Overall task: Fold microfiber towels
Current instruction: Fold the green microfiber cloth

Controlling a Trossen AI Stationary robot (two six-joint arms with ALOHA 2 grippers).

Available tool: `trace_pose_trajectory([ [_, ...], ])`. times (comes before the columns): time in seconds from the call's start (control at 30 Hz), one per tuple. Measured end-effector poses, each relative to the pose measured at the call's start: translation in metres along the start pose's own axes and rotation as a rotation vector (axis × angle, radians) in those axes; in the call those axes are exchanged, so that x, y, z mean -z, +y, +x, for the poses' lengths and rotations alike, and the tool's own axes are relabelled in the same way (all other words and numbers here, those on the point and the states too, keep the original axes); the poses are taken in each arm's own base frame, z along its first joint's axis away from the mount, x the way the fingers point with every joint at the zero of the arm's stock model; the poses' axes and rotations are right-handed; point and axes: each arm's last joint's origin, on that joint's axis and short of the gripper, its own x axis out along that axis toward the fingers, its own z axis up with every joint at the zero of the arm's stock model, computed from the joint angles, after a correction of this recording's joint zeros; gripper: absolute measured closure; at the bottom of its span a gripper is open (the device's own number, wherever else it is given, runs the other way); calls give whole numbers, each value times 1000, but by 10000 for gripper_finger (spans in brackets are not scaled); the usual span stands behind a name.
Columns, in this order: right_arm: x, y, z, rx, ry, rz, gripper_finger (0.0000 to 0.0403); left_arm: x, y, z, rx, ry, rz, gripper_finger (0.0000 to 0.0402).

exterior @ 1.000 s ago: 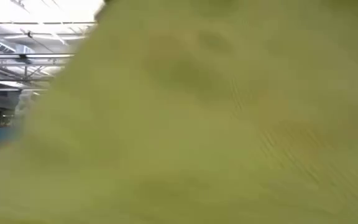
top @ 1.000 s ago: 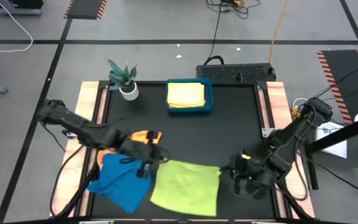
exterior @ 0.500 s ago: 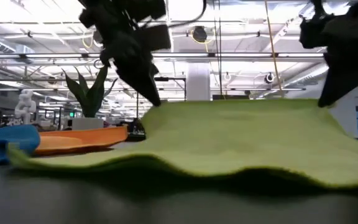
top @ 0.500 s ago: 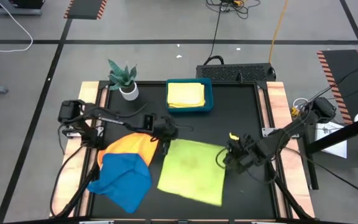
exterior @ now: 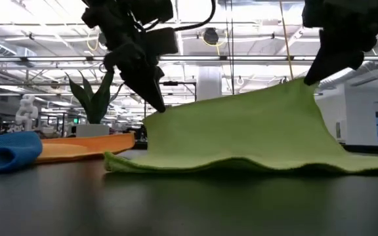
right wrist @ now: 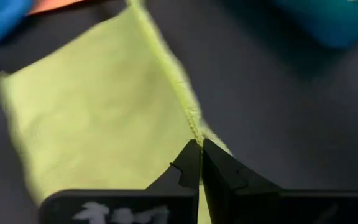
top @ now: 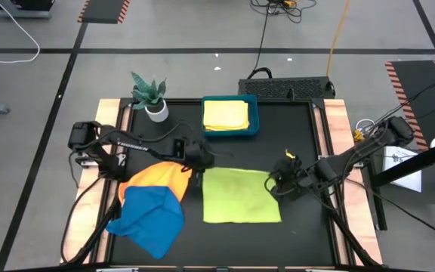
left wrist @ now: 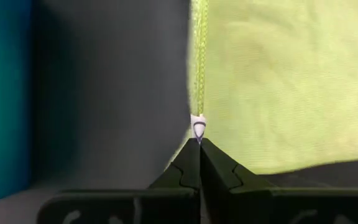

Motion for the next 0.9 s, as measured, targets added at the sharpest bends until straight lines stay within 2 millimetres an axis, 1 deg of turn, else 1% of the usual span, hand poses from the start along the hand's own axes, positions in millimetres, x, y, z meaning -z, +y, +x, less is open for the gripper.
trace_pose_trajectory([
  [0.1,4,11,1,-70,11,-44,403,-2,-20,-1,32,1,2,400],
  [0.23,14,23,5,-116,54,-76,403,-3,-52,-3,83,-6,7,400],
  [0.37,27,31,11,-123,133,-98,403,-5,-84,-8,135,-38,2,400],
  [0.47,36,34,14,-117,175,-121,403,-7,-104,-11,173,-80,1,399],
  [0.67,40,34,13,-97,195,-127,403,-11,-127,-17,218,-154,-14,400],
  [0.9,36,25,7,-59,171,-156,403,-14,-138,-15,247,-193,-37,399],
])
